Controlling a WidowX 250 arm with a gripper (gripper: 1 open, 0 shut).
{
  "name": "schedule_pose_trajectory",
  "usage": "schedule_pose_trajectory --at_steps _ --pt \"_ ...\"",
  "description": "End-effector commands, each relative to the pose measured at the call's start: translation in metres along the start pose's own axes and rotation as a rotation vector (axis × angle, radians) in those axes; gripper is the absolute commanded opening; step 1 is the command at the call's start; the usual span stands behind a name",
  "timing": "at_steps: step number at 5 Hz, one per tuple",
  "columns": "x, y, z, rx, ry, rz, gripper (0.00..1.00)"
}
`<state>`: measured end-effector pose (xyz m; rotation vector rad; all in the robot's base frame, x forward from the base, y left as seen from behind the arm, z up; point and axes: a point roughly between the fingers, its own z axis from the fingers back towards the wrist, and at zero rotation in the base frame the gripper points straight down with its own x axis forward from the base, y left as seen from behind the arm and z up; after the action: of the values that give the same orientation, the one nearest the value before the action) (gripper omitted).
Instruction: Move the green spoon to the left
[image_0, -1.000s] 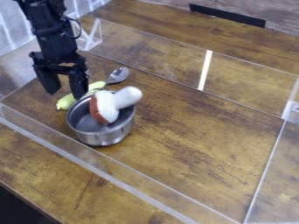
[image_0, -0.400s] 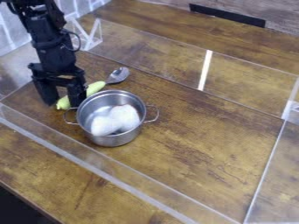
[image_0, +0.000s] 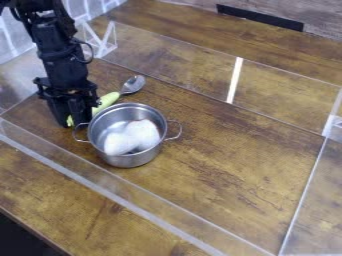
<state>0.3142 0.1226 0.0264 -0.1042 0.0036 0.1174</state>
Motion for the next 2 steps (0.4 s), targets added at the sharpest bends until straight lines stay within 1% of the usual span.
schedule_pose_trajectory --at_steps 1,2 --pt "0.0090 0.0094 0.0179 0.008 -0.051 0.015 0.00" --pt "0.0099 0.0138 0.0178 -0.001 -0.053 0.027 0.00"
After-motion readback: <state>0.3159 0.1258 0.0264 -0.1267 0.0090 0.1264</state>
